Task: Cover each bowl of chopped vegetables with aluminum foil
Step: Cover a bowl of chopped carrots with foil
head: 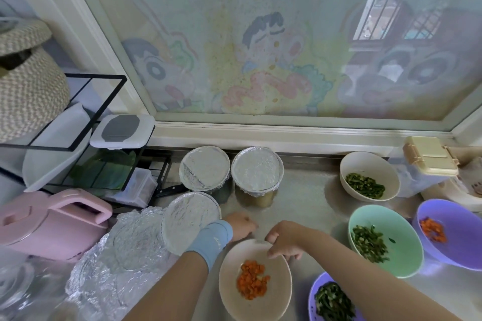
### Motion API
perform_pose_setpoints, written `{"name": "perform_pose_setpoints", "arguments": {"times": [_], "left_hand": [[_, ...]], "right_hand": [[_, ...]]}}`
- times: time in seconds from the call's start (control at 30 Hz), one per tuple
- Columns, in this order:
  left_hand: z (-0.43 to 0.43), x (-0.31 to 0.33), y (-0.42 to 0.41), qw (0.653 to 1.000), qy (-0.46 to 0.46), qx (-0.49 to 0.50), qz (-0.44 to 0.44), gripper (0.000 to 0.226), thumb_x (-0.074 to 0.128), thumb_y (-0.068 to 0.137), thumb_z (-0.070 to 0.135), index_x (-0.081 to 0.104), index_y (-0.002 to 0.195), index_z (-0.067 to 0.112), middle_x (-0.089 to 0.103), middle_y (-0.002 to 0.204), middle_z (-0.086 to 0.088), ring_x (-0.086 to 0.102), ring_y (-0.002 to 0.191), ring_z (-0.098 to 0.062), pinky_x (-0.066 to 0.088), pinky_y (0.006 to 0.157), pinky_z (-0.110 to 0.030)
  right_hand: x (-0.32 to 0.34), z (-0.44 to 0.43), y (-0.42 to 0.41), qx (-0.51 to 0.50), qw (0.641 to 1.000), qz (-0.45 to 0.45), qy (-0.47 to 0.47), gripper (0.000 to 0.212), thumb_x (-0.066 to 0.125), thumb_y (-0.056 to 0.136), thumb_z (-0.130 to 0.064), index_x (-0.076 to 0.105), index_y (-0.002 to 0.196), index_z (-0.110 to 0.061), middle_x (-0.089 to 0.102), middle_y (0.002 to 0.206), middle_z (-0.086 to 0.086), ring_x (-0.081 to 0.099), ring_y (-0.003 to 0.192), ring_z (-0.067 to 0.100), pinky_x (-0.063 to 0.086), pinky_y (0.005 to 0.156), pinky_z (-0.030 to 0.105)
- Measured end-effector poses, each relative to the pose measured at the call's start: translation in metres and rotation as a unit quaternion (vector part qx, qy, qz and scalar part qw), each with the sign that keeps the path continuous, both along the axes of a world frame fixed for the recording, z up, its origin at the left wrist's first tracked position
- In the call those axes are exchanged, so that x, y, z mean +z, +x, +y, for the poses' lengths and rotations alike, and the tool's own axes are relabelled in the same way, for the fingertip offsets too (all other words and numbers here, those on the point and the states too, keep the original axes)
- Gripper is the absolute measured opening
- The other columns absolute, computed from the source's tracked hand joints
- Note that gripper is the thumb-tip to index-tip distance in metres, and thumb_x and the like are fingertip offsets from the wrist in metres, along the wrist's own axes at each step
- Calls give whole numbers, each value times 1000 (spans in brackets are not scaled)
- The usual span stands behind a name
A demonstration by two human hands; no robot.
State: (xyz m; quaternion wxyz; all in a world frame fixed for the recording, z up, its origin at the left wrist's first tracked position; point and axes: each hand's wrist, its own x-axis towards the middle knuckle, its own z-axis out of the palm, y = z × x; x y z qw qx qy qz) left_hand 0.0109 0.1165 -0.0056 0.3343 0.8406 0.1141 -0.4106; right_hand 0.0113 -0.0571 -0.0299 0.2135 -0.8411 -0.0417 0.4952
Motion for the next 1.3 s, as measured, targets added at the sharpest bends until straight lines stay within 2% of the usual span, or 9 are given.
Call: {"name": "perform_pose_setpoints", "arguments": {"times": [0.17, 0.3, 0.43, 0.6, 0.77, 0.93, 1.03, 1.17, 1.3], "left_hand": [[6, -2, -12, 990, 94, -103, -2, 55, 53, 94, 45, 49, 140, 14, 52, 140, -6, 52, 123, -28, 40, 91, -30], [4, -3, -15, 998, 57, -29, 21, 56, 57, 94, 40, 41, 144, 20, 53, 137, -9, 60, 91, -29, 55, 61, -29], [-16, -16, -9, 986, -59, 134, 80, 54, 49, 99, 14, 31, 150, 14, 53, 134, -21, 69, 91, -31, 61, 76, -42], [-49, -30, 7, 941, -185, 270, 81, 54, 56, 96, 12, 36, 146, 7, 62, 119, -24, 73, 78, -28, 62, 68, -39], [-82, -32, 20, 894, -251, 358, 100, 41, 61, 94, 11, 50, 132, 3, 65, 114, -22, 73, 88, -32, 61, 68, -38], [-103, -30, 28, 851, -310, 417, 81, 31, 60, 95, 11, 57, 125, 5, 65, 117, -16, 68, 101, -28, 60, 68, -37], [-108, -26, 31, 878, -311, 355, 78, 34, 56, 98, 22, 49, 130, 11, 59, 128, -8, 59, 114, -21, 58, 72, -39], [-112, -18, 18, 974, -153, 136, 95, 19, 50, 100, 28, 49, 118, 22, 55, 127, -4, 57, 112, -18, 52, 84, -32], [-122, -24, -3, 988, -81, -36, 127, 28, 44, 99, 14, 55, 125, 17, 59, 129, -9, 61, 108, -16, 50, 72, -23]], "right_hand": [[-2, -8, -10, -18, 995, -87, -52, 43, 49, 89, -11, 60, 129, -17, 68, 109, 15, 66, 54, 25, 60, 54, 33], [1, -28, 0, -66, 980, -167, -86, 36, 46, 88, -8, 65, 118, -17, 68, 105, 10, 65, 50, 23, 59, 51, 31], [3, -58, 10, -174, 957, -212, -99, 28, 44, 84, -5, 69, 96, -14, 69, 83, 6, 70, 64, 25, 61, 58, 34], [6, -92, 18, -314, 920, -231, -38, 57, 49, 88, -11, 44, 144, -18, 54, 140, 7, 52, 127, 26, 42, 103, 33], [5, -101, 12, -233, 937, -260, -34, 61, 55, 90, -23, 36, 148, -19, 35, 147, 10, 41, 133, 29, 34, 111, 37], [-7, -116, 7, -181, 947, -264, 11, 94, 63, 83, -35, 6, 155, -15, 6, 158, 8, 11, 147, 28, 18, 119, 37], [-6, -126, 7, -143, 934, -327, 9, 86, 61, 82, -35, 17, 154, -20, 5, 161, 3, 25, 143, 27, 29, 116, 38], [11, -129, 1, -79, 896, -438, 13, 30, 60, 84, -26, 63, 114, -24, 49, 134, 0, 51, 118, 25, 44, 99, 36], [38, -117, -8, 4, 963, -262, 67, 25, 54, 88, -21, 70, 107, -28, 66, 119, -5, 58, 110, 14, 42, 89, 21]]}}
